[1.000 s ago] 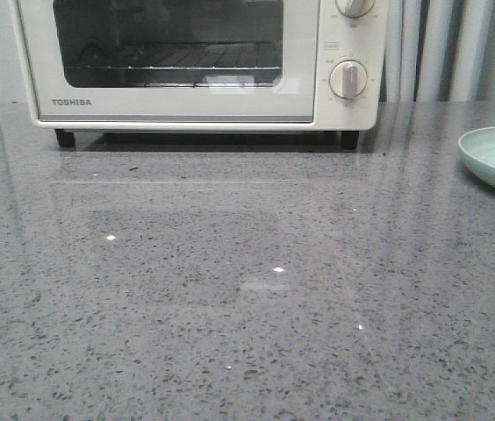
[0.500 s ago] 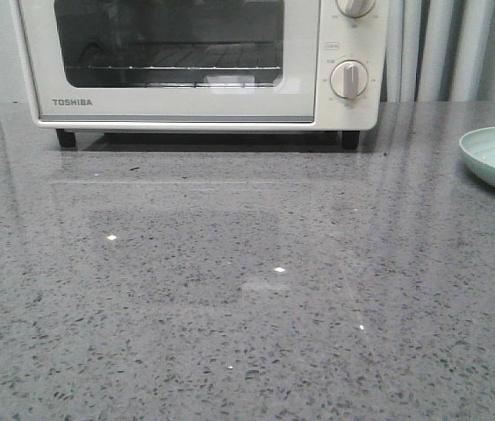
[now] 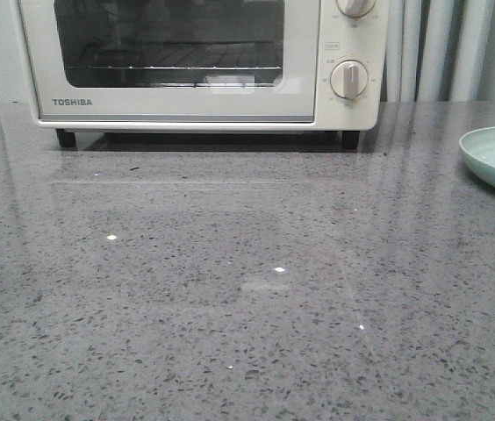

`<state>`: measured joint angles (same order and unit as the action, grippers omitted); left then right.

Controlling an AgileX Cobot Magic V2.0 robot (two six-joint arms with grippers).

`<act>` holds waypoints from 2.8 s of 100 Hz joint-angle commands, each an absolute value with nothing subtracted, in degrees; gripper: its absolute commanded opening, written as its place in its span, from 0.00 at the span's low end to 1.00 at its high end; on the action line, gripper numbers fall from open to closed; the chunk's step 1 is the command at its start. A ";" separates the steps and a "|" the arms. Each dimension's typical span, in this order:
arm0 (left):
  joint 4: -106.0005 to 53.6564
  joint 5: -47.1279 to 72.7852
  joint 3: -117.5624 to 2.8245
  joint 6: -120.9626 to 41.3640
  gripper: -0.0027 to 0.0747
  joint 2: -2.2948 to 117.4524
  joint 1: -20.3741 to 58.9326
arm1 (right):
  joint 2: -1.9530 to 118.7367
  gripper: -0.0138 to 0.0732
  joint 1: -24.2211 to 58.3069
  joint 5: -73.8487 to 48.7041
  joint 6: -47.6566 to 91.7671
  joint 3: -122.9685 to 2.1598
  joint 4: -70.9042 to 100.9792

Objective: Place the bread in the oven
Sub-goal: 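Hook the oven door handle with the left gripper and pull it down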

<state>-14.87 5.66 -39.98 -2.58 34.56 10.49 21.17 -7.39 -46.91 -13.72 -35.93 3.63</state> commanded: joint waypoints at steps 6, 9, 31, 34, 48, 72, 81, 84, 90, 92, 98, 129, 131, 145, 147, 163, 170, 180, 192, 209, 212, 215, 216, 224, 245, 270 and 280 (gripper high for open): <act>-13.39 -3.48 -44.19 -3.10 0.01 41.03 17.03 | 22.30 0.08 -7.61 -44.49 -13.24 -38.13 4.86; -13.26 -4.04 -44.70 -3.10 0.01 42.44 18.44 | 22.30 0.08 -7.61 -44.97 -13.24 -38.13 5.37; -11.46 -10.22 -49.62 -3.10 0.01 54.58 25.94 | 22.30 0.08 -7.61 -47.70 -9.66 -38.13 10.17; -11.46 -10.88 -50.37 -3.10 0.01 56.13 26.31 | 22.30 0.08 -7.61 -48.01 -9.66 -38.13 10.48; -11.46 -10.61 -54.91 -2.47 0.01 63.02 26.49 | 22.30 0.08 -7.61 -49.38 -9.66 -38.13 10.85; -12.70 -9.34 -62.27 -2.47 0.01 72.02 27.45 | 22.30 0.08 -7.61 -49.12 -9.66 -38.13 10.85; -12.70 -9.01 -64.75 -2.47 0.01 75.03 27.68 | 22.30 0.08 -7.61 -48.74 -9.66 -38.13 10.85; -12.70 -8.87 -65.39 -2.47 0.01 75.88 27.78 | 22.30 0.08 -7.61 -48.65 -9.66 -38.13 10.85; -12.70 -8.48 -66.61 -2.47 0.01 77.65 27.91 | 22.30 0.08 -7.61 -48.62 -9.66 -38.13 10.85; -12.70 -8.38 -66.81 -2.47 0.01 78.16 27.91 | 22.30 0.08 -7.61 -48.62 -9.66 -38.13 10.85; -12.70 -8.35 -67.60 -2.47 0.01 79.53 27.91 | 22.30 0.08 -7.61 -48.52 -9.66 -38.13 10.85; -13.06 -8.61 -68.55 -2.47 0.01 83.90 27.91 | 22.30 0.08 -7.61 -48.50 -9.66 -38.13 10.85; -13.06 -8.61 -68.55 -2.47 0.01 84.03 27.91 | 22.30 0.08 -7.61 -48.50 -9.66 -38.13 10.85; -13.06 -9.44 -68.55 -2.47 0.01 85.19 27.91 | 22.30 0.08 -7.61 -48.50 -9.66 -38.13 10.85; -13.06 -9.54 -68.55 -2.47 0.01 85.34 27.91 | 22.30 0.08 -7.61 -48.50 -9.66 -38.13 10.85; -13.06 -9.67 -68.55 -2.47 0.01 87.08 27.91 | 22.30 0.08 -7.61 -48.50 -9.66 -38.13 10.85; -13.06 -9.54 -68.55 -2.47 0.01 87.80 27.91 | 22.30 0.08 -7.61 -48.62 -9.66 -38.13 10.85; -13.06 -6.63 -68.55 -2.47 0.01 88.19 27.91 | 22.30 0.08 -7.61 -48.77 -9.66 -38.25 10.85; -13.06 -1.16 -68.55 -2.47 0.01 88.19 27.91 | 22.30 0.08 -7.61 -49.07 -9.66 -38.78 10.85; -14.71 6.17 -67.29 -2.47 0.01 87.65 27.91 | 22.30 0.08 -7.61 -48.91 -9.66 -38.89 10.85; -14.99 6.31 -66.39 -2.47 0.01 87.35 28.02 | 22.30 0.08 -7.61 -48.91 -9.66 -38.89 10.85; -15.38 6.16 -65.37 -2.47 0.01 86.82 28.14 | 22.30 0.08 -7.61 -48.91 -9.66 -38.89 10.85; -15.54 6.03 -64.79 -2.47 0.01 86.61 28.14 | 22.30 0.08 -7.61 -48.91 -9.66 -38.89 10.85; -16.46 4.72 -61.13 -2.47 0.01 84.55 28.54 | 22.30 0.08 -7.61 -48.91 -9.66 -38.89 10.85; -19.79 3.28 -50.43 -2.47 0.01 76.41 30.11 | 22.30 0.08 -7.61 -48.79 -9.66 -38.89 10.85; -20.66 4.50 -43.59 -2.47 0.01 59.44 34.89 | 22.30 0.08 -7.61 -50.31 -9.66 -38.89 10.85; -19.64 4.97 -43.51 -2.47 0.01 52.20 36.35 | 22.30 0.08 -7.61 -51.59 -9.66 -38.89 10.85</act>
<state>-19.93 8.69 -41.92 -2.93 59.25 35.07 21.29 -7.39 -53.87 -10.51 -37.12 10.49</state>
